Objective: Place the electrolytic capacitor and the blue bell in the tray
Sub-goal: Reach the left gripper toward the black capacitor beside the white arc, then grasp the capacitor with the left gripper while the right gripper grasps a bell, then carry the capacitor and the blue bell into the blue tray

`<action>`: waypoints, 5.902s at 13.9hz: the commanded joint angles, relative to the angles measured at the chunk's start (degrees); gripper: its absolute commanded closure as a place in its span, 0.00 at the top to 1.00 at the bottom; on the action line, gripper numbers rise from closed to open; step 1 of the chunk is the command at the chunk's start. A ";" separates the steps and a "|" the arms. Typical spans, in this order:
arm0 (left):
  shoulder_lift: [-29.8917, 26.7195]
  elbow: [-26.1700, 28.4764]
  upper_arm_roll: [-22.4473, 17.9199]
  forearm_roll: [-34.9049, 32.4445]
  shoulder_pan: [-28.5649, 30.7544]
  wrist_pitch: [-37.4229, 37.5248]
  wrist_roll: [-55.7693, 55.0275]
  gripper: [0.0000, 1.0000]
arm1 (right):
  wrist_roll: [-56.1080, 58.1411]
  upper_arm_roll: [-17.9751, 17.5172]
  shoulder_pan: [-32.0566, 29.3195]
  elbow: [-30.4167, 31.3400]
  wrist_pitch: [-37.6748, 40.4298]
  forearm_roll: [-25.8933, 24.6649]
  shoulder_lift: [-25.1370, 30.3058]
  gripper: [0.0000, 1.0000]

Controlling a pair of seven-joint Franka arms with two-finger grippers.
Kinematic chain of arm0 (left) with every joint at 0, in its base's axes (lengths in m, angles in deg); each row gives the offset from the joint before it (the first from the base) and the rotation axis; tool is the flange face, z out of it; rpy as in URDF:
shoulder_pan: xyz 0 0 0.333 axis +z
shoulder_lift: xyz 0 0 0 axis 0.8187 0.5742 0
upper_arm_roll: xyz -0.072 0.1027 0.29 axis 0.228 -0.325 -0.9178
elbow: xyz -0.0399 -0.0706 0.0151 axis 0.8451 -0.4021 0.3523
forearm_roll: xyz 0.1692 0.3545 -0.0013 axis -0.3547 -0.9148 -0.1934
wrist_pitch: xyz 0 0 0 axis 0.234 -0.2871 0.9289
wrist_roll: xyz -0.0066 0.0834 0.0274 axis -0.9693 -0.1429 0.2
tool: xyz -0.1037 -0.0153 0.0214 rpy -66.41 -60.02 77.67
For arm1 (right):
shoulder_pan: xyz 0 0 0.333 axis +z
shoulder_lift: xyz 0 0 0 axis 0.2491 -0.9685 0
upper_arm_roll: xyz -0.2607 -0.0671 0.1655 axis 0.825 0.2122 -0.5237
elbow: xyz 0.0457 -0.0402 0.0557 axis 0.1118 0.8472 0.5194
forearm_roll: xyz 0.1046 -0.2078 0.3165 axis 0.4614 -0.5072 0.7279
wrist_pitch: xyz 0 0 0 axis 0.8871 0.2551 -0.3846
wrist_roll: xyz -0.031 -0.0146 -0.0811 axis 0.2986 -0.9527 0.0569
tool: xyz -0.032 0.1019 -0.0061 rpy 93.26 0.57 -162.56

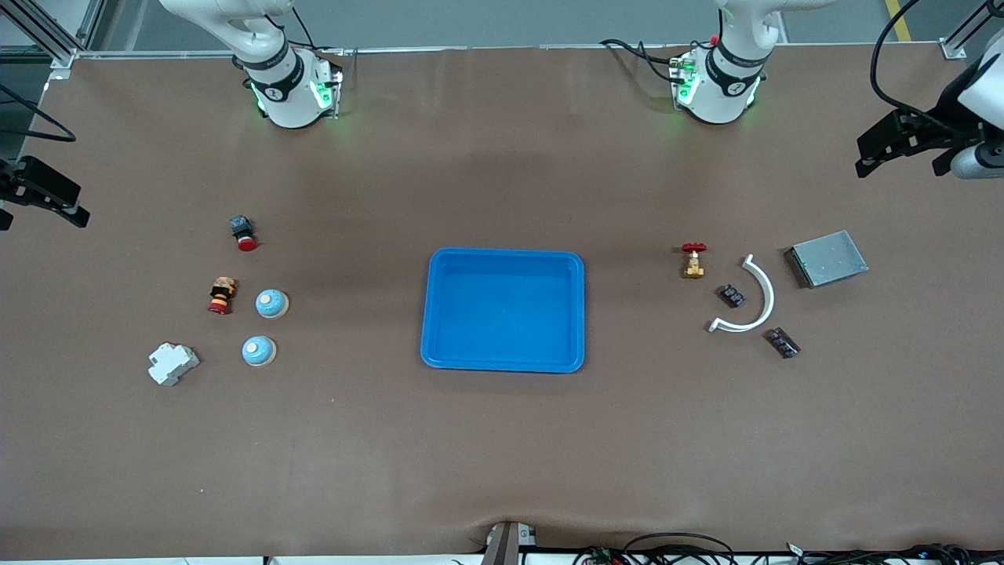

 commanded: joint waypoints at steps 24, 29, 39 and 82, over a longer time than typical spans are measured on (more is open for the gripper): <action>7.10 41.65 1.69 2.85 5.20 -43.68 -11.33 1.00 | -2.39 0.12 0.30 3.32 -0.93 0.16 1.21 1.00; 12.53 43.33 1.61 11.03 5.29 -50.03 -13.69 0.92 | -5.73 0.03 3.11 26.74 -24.26 -0.10 1.12 1.00; 24.05 40.44 1.52 9.27 4.85 -60.32 -23.55 0.68 | -6.17 0.03 3.64 48.68 -55.06 -0.28 -7.91 1.00; 43.05 6.07 13.03 -5.84 -21.60 -46.69 -97.55 1.00 | -59.32 -0.59 40.45 20.23 -48.84 6.49 -31.73 0.00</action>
